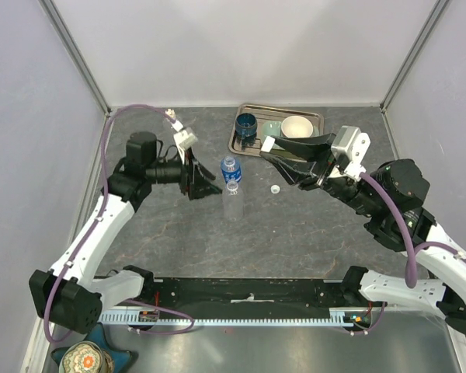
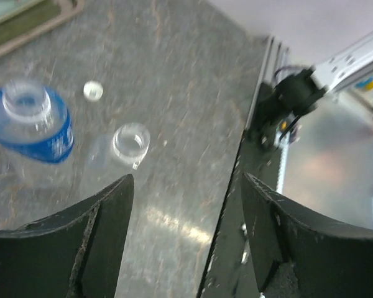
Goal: Screw on the bottle caps
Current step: Pick up the plastic bottle at the center of the board.
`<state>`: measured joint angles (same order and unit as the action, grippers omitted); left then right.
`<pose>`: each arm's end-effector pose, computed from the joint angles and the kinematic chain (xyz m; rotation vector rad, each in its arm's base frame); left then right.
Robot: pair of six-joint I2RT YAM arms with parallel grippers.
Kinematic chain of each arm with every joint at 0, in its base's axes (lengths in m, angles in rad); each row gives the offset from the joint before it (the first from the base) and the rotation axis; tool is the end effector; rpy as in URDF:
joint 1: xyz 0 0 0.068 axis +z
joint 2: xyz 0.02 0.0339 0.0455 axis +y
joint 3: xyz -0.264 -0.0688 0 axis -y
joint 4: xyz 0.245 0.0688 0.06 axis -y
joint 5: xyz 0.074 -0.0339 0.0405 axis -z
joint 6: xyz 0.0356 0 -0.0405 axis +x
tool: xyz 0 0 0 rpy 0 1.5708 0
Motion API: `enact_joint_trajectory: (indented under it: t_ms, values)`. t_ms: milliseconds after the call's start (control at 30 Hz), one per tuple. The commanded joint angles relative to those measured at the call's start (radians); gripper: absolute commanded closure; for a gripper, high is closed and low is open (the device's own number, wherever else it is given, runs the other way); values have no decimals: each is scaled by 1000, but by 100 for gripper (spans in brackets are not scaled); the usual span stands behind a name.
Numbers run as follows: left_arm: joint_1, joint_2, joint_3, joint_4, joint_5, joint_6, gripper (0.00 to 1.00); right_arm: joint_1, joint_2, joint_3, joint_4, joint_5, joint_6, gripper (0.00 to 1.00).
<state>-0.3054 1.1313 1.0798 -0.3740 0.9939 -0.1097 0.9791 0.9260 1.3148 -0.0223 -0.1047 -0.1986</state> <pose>0.2204 -0.1008 0.3612 0.8394 1.8101 -1.2498 0.0903 0.1410 0.5121 -0.7650 0.9756 0.7441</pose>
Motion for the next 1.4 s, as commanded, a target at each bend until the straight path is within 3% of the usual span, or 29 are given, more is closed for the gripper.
enact_joint_trajectory:
  t_ms: [0, 400, 1000, 1200, 1367]
  values:
    - [-23, -73, -156, 27, -69, 317, 23, 1, -1, 27, -36, 45, 8, 73]
    - [-69, -13, -216, 316, -185, 285, 18, 1, 10, 11, -10, 60, 42, 71]
    - [-155, 137, -158, 337, -212, 311, 19, 1, -4, -15, -5, 95, 50, 71]
    - [-190, 186, -124, 320, -222, 323, 23, 1, -9, -37, -8, 100, 64, 71]
    - [-231, 216, -104, 291, -256, 361, 35, 1, -19, -52, -5, 121, 67, 71]
